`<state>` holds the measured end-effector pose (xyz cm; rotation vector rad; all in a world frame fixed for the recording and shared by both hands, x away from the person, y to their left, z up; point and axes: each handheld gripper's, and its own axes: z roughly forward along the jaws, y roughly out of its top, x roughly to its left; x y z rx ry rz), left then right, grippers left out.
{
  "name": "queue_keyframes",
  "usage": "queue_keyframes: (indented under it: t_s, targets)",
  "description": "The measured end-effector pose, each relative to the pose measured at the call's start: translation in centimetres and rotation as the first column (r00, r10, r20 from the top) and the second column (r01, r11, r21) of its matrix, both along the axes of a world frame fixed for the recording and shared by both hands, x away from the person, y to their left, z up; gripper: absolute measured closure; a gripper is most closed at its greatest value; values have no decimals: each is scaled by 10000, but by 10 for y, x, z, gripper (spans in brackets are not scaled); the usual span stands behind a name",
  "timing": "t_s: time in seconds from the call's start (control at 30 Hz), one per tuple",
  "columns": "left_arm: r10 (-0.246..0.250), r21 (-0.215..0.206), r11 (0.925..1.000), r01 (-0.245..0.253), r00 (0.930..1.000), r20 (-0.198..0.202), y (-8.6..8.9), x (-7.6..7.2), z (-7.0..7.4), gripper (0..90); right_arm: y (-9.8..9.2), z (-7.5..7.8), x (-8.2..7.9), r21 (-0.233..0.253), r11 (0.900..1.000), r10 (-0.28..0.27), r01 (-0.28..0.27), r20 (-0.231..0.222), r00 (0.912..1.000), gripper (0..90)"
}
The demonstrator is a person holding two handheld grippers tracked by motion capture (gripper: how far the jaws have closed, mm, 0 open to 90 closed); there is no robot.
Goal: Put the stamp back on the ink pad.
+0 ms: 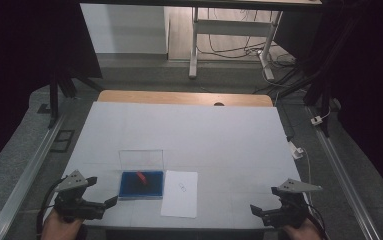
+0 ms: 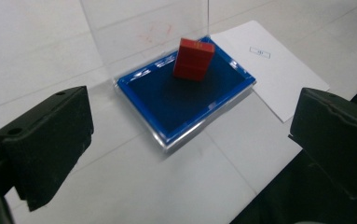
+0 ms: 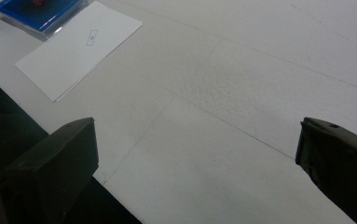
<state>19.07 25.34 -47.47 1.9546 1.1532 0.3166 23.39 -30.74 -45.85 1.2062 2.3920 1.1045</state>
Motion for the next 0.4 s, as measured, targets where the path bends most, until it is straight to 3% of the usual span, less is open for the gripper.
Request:
queue_keyframes:
  t_s: [0.1,0.23,0.4]
  targets:
    - [180,334,9993,-185,9998,125,1,-4,1,0,0,0,0,-25,10000,4,-4,15,10000,0]
    - [375,866,9956,-366,9993,-88,-1,-6,0,0,0,0,-1,-44,10000,0,0,22,10000,0]
    - [411,1150,9926,-377,9988,-271,-4,-4,-1,0,1,0,-1,-150,9999,32,-32,40,10000,0]
